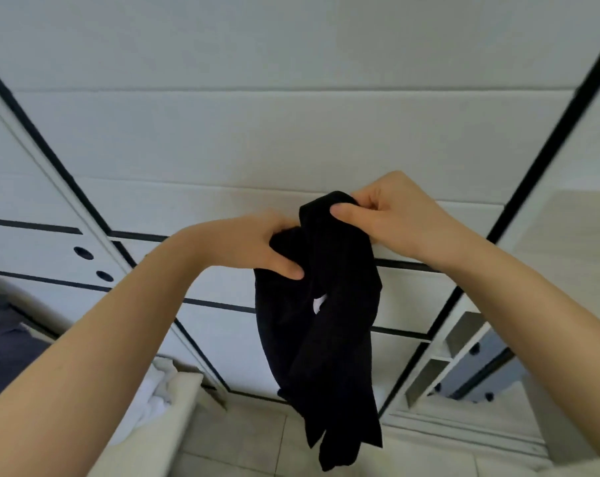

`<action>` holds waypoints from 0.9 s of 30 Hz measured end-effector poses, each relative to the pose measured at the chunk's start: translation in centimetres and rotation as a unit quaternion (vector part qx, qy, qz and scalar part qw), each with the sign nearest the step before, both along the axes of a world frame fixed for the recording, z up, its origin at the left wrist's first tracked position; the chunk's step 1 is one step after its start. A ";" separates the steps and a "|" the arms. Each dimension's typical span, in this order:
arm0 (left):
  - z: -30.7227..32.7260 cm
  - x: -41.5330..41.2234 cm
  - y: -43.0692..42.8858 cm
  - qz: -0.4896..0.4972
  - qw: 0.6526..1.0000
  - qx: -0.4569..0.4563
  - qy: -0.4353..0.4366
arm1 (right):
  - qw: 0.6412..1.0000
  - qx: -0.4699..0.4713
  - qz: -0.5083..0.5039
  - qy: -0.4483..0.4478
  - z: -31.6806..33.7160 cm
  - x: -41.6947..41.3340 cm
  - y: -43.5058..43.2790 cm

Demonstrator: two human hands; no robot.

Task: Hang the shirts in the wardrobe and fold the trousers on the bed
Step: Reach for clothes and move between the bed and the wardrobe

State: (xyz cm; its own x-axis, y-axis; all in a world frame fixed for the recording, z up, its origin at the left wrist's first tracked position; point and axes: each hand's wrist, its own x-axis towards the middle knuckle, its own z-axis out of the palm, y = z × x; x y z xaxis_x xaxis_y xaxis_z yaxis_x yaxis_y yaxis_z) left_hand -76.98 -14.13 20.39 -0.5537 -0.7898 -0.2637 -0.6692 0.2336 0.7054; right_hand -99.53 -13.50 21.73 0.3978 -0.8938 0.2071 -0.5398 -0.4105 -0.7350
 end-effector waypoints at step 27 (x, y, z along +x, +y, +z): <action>-5.3 -43.3 -0.5 -0.008 0.984 -0.137 0.112 | 0.915 0.020 -0.320 -0.244 0.2 -39.4 4.8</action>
